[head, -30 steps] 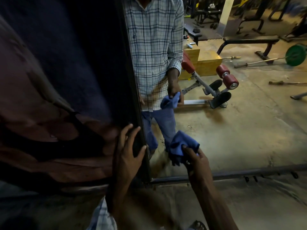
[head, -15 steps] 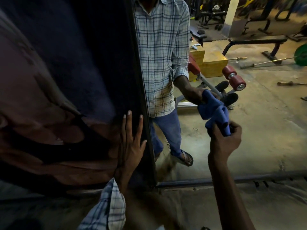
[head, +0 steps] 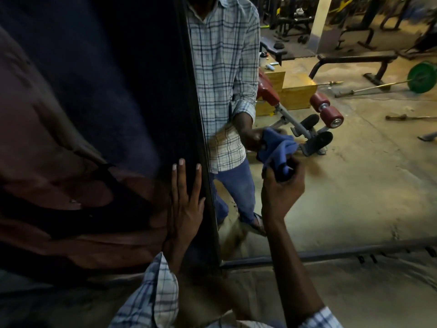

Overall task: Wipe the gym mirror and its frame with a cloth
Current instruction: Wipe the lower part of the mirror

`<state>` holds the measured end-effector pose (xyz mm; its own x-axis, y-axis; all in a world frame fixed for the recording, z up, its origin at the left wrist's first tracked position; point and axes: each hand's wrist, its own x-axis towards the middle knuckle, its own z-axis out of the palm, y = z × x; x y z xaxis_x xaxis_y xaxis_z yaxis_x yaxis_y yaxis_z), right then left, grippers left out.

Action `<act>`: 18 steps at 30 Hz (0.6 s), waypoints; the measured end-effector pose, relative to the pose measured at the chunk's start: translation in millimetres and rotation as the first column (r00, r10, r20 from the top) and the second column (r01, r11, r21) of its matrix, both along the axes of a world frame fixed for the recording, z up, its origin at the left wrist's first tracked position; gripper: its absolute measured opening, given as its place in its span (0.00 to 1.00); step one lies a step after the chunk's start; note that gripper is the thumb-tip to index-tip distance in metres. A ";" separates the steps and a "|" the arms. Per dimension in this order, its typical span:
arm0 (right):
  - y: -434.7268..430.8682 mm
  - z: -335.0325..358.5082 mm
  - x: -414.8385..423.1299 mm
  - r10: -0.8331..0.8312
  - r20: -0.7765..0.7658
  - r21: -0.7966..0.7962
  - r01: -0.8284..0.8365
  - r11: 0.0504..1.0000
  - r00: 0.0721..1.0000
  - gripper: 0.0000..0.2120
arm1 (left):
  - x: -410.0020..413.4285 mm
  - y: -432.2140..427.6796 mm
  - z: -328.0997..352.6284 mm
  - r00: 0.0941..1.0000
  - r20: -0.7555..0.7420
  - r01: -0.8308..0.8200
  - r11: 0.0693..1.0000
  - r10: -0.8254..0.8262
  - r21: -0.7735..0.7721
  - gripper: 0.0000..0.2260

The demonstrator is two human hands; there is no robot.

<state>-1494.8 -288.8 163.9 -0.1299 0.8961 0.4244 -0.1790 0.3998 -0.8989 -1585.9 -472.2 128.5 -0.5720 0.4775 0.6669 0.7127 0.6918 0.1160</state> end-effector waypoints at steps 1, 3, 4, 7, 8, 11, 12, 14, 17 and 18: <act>-2.1 5.1 -5.1 -0.014 -0.006 0.006 0.014 1.000 1.000 0.16 | 0.0 0.0 0.7 1.000 -0.008 -0.008 1.000 0.008 -0.003 0.50; -21.9 5.8 -16.6 0.060 0.037 0.099 -0.064 0.993 0.997 0.16 | -1.1 -0.9 1.2 1.000 -0.023 -0.005 1.000 0.005 0.002 0.48; -35.8 -2.6 -20.7 0.142 0.074 0.152 -0.152 0.977 0.987 0.15 | -1.2 -1.5 0.8 1.000 -0.031 0.006 1.000 -0.005 0.011 0.47; -67.4 -41.4 -21.5 0.345 0.275 0.257 -0.414 0.873 0.897 0.13 | -2.4 -3.2 -2.4 0.998 -0.036 0.045 0.998 -0.043 0.043 0.43; -68.4 -47.8 -18.7 0.362 0.323 0.260 -0.449 0.855 0.875 0.14 | -2.3 -3.4 -3.0 0.998 -0.033 0.046 0.998 -0.044 0.043 0.42; -56.9 -34.0 -14.9 0.292 0.238 0.244 -0.348 0.905 0.926 0.11 | 1.0 -3.2 0.9 0.999 -0.029 0.017 1.000 -0.017 0.010 0.42; -54.9 -22.2 -16.8 0.249 0.183 0.226 -0.287 0.931 0.951 0.11 | 2.3 -3.9 2.9 0.999 -0.038 0.006 1.000 -0.006 0.000 0.42; -57.8 -5.1 -26.0 0.256 0.136 0.205 -0.280 0.938 0.957 0.14 | 2.9 -5.7 3.4 0.998 -0.060 0.000 1.000 0.000 0.003 0.41; -79.2 -31.9 -30.8 0.418 0.220 0.199 -0.460 0.865 0.881 0.17 | -1.4 -7.8 0.0 0.997 -0.067 0.026 0.999 -0.024 0.037 0.41; -80.5 -49.4 -26.8 0.432 0.305 0.162 -0.493 0.855 0.849 0.18 | -2.4 -8.1 0.0 0.998 -0.060 0.022 0.999 -0.020 0.037 0.41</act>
<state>-1521.6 -369.3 114.5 -0.6328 0.5879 0.5039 -0.1778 0.5231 -0.8335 -1588.2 -480.3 128.4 -0.5209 0.4631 0.7170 0.7334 0.6727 0.0983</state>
